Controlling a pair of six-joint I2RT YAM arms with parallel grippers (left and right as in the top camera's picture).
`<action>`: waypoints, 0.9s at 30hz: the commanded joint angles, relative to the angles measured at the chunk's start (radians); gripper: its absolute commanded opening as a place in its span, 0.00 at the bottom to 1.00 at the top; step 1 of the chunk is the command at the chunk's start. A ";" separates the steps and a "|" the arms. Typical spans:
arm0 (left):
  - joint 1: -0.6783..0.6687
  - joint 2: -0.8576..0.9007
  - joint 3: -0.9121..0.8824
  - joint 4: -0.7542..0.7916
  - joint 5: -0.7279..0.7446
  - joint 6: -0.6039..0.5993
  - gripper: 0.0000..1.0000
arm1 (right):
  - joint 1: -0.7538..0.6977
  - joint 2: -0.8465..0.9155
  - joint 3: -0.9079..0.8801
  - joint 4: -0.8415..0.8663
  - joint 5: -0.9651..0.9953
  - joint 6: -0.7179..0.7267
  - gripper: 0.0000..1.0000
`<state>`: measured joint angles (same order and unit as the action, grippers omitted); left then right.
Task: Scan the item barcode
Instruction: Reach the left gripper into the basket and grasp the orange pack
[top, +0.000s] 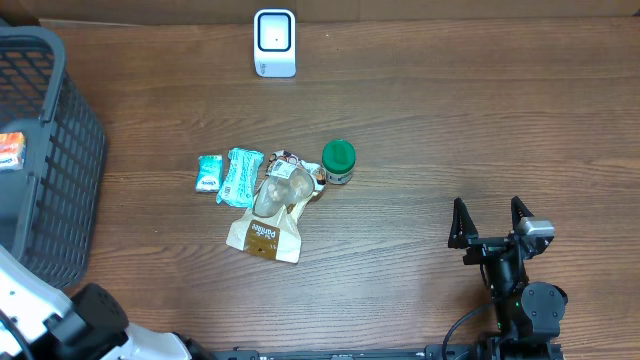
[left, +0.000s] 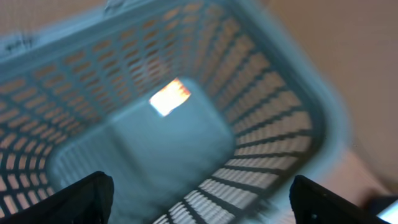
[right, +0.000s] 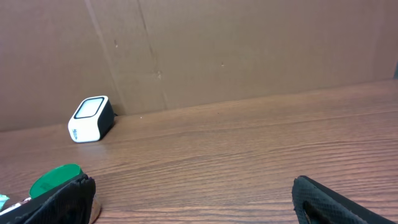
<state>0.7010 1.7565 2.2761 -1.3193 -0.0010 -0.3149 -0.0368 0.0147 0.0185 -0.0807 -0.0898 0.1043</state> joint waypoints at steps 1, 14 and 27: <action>0.029 0.061 -0.148 0.053 -0.018 -0.034 0.92 | 0.004 -0.011 -0.011 0.005 -0.002 -0.001 1.00; 0.034 0.111 -0.493 0.478 -0.029 0.190 1.00 | 0.004 -0.011 -0.011 0.005 -0.001 -0.001 1.00; 0.034 0.348 -0.493 0.608 -0.123 0.410 0.98 | 0.004 -0.011 -0.011 0.005 -0.002 -0.001 1.00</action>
<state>0.7330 2.0544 1.7878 -0.7307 -0.0849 0.0029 -0.0368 0.0147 0.0185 -0.0811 -0.0898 0.1047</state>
